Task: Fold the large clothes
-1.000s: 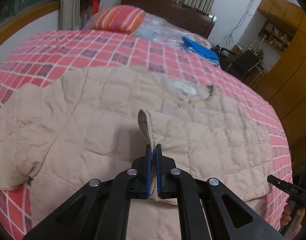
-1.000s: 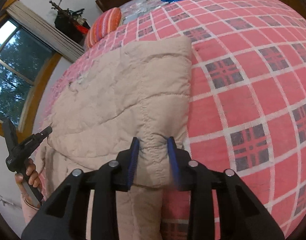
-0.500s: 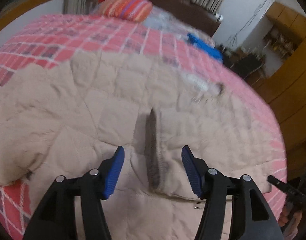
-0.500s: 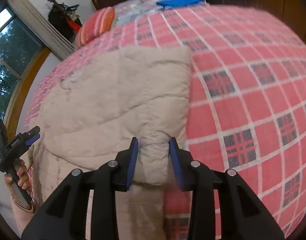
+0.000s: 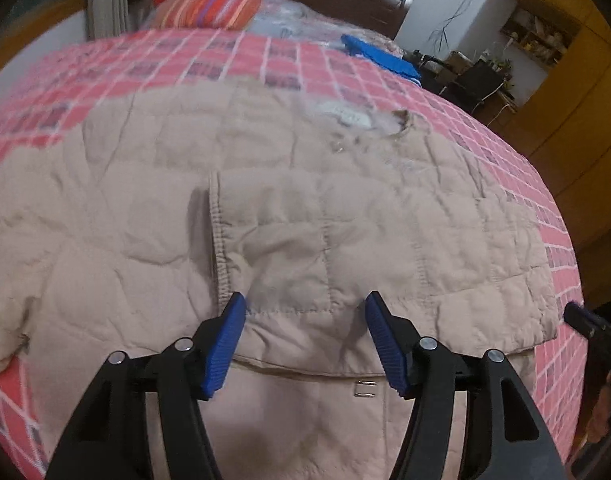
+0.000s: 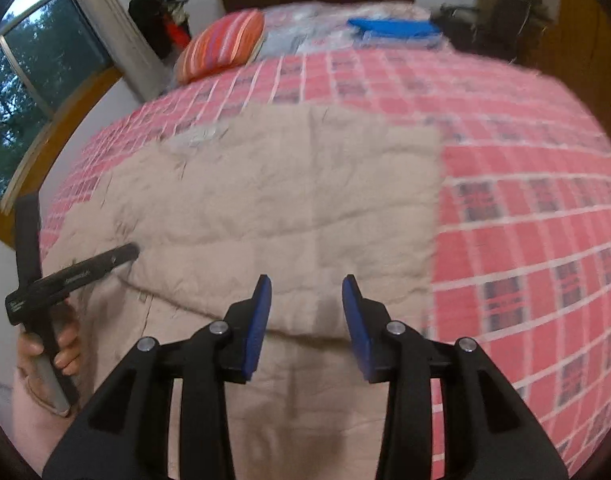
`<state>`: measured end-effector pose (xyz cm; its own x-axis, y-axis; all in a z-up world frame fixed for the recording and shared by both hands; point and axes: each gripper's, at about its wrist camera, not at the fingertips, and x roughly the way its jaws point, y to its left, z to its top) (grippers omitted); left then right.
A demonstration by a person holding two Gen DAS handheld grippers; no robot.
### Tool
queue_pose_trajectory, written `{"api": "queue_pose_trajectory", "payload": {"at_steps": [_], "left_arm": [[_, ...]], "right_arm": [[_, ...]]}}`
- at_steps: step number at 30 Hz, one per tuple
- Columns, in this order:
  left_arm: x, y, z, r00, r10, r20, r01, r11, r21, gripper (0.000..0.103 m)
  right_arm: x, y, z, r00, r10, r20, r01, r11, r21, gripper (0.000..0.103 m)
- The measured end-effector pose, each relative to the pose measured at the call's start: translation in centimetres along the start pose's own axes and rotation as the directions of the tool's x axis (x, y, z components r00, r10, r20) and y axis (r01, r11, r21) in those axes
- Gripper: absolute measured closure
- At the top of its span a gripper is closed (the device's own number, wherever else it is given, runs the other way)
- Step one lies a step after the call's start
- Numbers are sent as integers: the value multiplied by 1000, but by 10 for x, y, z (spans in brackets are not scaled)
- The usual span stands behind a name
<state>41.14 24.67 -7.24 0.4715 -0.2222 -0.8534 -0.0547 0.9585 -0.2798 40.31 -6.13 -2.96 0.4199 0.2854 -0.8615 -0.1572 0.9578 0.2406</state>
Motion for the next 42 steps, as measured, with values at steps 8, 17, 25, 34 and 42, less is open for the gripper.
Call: {"api": "queue_pose_trajectory", "payload": {"at_steps": [8, 17, 25, 34, 42], "left_arm": [[4, -7, -5, 999, 37, 10, -37, 998, 51, 39], [-38, 12, -12, 997, 50, 52, -50, 999, -4, 38], [-130, 116, -51, 948, 272, 167, -248, 957, -150, 22], [-176, 315, -110, 866, 499, -25, -441, 740, -507, 22], [-180, 378, -118, 913, 407, 35, -291, 709, -643, 22]], "right_arm": [[52, -15, -10, 995, -18, -94, 22, 999, 42, 67], [62, 16, -7, 987, -16, -161, 10, 999, -38, 11], [23, 90, -13, 999, 23, 22, -20, 991, -131, 11], [40, 117, -6, 1000, 18, -7, -19, 989, -144, 12], [65, 117, -2, 999, 12, -50, -18, 992, -121, 22]]}}
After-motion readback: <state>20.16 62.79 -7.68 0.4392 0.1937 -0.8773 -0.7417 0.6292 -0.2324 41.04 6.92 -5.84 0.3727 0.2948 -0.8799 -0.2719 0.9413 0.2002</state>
